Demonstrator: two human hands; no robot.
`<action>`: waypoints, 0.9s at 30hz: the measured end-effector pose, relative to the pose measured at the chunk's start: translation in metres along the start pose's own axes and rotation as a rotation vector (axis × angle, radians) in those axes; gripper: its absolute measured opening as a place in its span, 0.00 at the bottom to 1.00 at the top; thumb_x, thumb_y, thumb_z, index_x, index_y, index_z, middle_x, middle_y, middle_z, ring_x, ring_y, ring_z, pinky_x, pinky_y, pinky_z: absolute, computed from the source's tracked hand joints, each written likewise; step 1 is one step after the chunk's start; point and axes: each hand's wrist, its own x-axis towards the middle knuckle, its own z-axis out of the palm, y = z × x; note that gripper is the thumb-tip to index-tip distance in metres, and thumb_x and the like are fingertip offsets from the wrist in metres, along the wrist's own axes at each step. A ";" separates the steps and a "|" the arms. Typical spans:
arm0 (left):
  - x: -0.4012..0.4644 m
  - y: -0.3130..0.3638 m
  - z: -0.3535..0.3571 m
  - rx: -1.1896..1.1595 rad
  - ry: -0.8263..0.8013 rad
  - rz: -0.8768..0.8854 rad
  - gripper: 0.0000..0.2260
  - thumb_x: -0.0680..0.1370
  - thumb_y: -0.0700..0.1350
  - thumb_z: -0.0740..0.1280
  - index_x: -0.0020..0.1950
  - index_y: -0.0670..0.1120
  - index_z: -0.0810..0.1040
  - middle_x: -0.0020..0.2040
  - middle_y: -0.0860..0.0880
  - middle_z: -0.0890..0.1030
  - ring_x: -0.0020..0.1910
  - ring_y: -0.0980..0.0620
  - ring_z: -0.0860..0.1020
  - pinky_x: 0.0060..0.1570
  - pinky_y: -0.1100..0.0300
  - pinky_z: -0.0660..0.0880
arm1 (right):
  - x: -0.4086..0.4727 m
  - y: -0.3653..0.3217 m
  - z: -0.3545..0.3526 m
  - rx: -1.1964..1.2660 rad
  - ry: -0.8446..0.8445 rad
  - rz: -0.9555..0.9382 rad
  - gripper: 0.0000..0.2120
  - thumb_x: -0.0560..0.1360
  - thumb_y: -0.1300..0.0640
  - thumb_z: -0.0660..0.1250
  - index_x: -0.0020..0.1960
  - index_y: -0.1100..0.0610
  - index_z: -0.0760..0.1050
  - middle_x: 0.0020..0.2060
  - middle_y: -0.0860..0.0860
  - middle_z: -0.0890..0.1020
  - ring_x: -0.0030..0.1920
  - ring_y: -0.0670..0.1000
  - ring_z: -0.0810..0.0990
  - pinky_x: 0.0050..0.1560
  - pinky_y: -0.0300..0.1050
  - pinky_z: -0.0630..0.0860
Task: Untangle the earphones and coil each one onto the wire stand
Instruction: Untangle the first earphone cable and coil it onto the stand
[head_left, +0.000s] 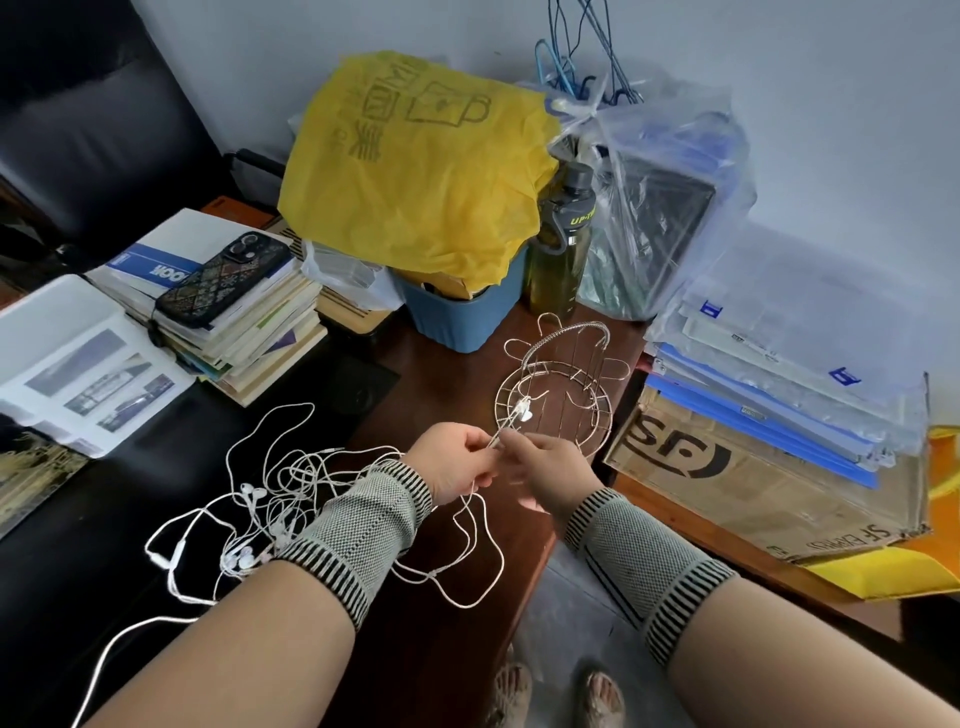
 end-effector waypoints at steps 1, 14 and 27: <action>-0.002 0.000 0.001 0.001 -0.009 0.001 0.07 0.77 0.42 0.69 0.40 0.42 0.79 0.35 0.43 0.77 0.34 0.46 0.72 0.34 0.58 0.68 | 0.002 -0.002 0.003 0.051 -0.025 0.010 0.13 0.75 0.50 0.66 0.38 0.58 0.82 0.29 0.53 0.78 0.28 0.50 0.72 0.33 0.45 0.71; -0.030 0.000 -0.047 0.079 -0.029 -0.033 0.08 0.79 0.41 0.65 0.43 0.41 0.82 0.24 0.55 0.66 0.22 0.57 0.62 0.23 0.65 0.61 | 0.018 0.007 -0.021 0.120 0.225 0.152 0.14 0.78 0.57 0.64 0.35 0.61 0.75 0.33 0.55 0.80 0.36 0.53 0.78 0.49 0.54 0.79; -0.034 0.007 -0.010 0.143 -0.249 -0.068 0.06 0.80 0.40 0.63 0.43 0.45 0.75 0.35 0.51 0.81 0.32 0.58 0.80 0.35 0.65 0.72 | -0.014 -0.002 -0.008 0.187 -0.088 0.236 0.18 0.80 0.47 0.58 0.44 0.60 0.77 0.37 0.52 0.79 0.31 0.49 0.75 0.33 0.40 0.67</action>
